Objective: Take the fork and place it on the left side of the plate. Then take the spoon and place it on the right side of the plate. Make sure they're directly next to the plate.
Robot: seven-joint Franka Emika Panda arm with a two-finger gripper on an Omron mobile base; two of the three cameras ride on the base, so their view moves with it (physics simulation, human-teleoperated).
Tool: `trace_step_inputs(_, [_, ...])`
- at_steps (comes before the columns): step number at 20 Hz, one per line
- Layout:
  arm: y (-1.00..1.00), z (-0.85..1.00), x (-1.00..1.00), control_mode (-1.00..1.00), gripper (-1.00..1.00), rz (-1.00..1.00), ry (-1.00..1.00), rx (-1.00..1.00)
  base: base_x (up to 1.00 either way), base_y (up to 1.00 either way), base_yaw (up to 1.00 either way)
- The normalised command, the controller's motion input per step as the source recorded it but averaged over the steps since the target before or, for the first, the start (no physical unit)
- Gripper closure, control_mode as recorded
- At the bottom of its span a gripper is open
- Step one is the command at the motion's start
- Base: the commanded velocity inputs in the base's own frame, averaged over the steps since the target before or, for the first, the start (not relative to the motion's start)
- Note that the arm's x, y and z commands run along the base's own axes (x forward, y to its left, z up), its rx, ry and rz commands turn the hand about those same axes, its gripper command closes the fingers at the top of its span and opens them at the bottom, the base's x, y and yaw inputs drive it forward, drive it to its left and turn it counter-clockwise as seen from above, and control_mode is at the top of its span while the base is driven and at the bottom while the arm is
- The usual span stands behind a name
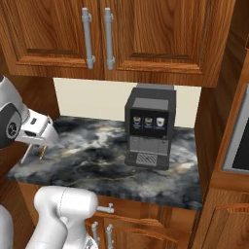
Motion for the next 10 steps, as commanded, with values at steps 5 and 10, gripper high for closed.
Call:
trace_step_inputs(5, [0.00, -0.19, -0.23, 1.00, 1.00, 0.00, 0.01, 0.00, -0.15, 0.00, -0.02])
trace_step_inputs(10, [0.00, 0.00, 0.00, 1.00, 1.00, 0.00, 0.00, 0.00, -0.83, -0.04, -0.38])
